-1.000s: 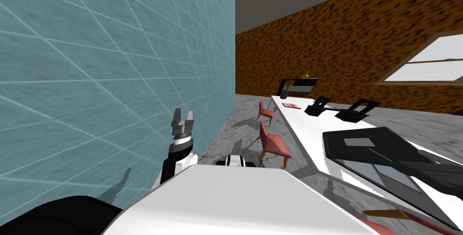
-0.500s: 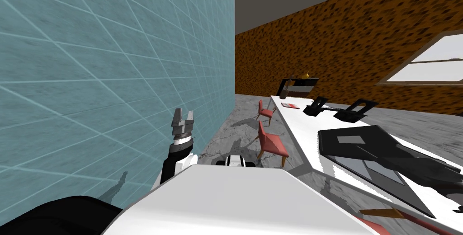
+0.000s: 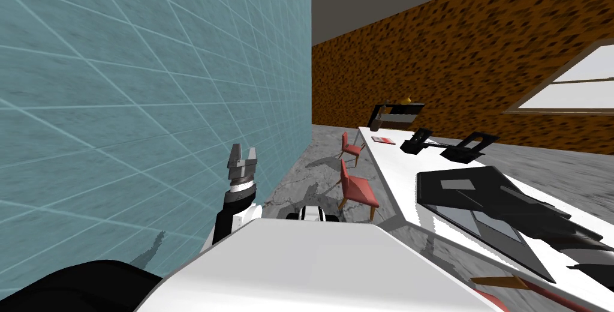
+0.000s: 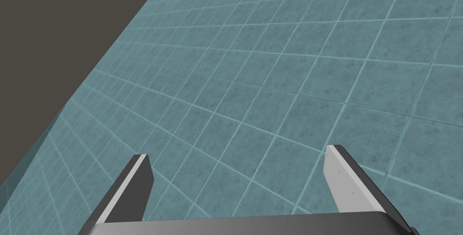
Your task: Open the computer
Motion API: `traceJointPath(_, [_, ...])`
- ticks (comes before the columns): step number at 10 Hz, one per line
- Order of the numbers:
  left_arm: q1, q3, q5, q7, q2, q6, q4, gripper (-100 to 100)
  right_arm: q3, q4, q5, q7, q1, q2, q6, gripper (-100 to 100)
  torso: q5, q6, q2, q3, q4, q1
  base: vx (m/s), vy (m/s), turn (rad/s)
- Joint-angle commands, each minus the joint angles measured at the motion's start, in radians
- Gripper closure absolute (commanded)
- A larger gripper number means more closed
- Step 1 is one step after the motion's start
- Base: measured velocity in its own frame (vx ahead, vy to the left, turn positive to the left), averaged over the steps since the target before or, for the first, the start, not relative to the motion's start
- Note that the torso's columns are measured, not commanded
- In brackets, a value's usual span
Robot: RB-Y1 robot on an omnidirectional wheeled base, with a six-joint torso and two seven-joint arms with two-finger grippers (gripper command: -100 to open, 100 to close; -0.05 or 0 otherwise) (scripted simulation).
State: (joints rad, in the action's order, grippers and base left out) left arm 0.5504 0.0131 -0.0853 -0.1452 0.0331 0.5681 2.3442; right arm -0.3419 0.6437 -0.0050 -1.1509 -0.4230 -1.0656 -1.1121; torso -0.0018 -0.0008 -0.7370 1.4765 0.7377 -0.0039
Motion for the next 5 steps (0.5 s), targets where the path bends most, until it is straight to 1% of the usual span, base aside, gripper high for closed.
traceJointPath(1, [0.0, 0.0, 0.0, 0.0, 0.0, 0.0, 0.0, 0, 0.009, 0.013, 0.007, -0.037, 0.013, 0.011, -0.038, -100, 0.0, 0.0, 0.0, 0.0, 0.0, 0.001, -0.032, -0.072, 0.016])
traceJointPath(2, [0.0, 0.0, 0.0, 0.0, 0.0, 0.0, 0.0, 0, 0.014, 0.025, 0.012, -0.065, 0.02, 0.023, -0.067, -100, 0.0, 0.0, 0.0, 0.0, 0.0, 0.003, -0.044, -0.074, 0.019])
traceJointPath(4, [0.0, 0.0, 0.0, 0.0, 0.0, 0.0, 0.0, 0, 0.026, 0.05, 0.021, -0.117, 0.036, 0.047, -0.12, -100, 0.001, 0.001, -0.002, -0.001, 0.001, 0.001, -0.065, -0.123, 0.033])
traceJointPath(5, [0.0, 0.0, 0.0, 0.0, 0.0, 0.0, 0.0, 0, 0.026, 0.041, 0.021, -0.121, 0.036, 0.047, -0.124, -100, 0.0, 0.001, -0.001, -0.001, 0.0, 0.001, -0.032, -0.079, 0.024])
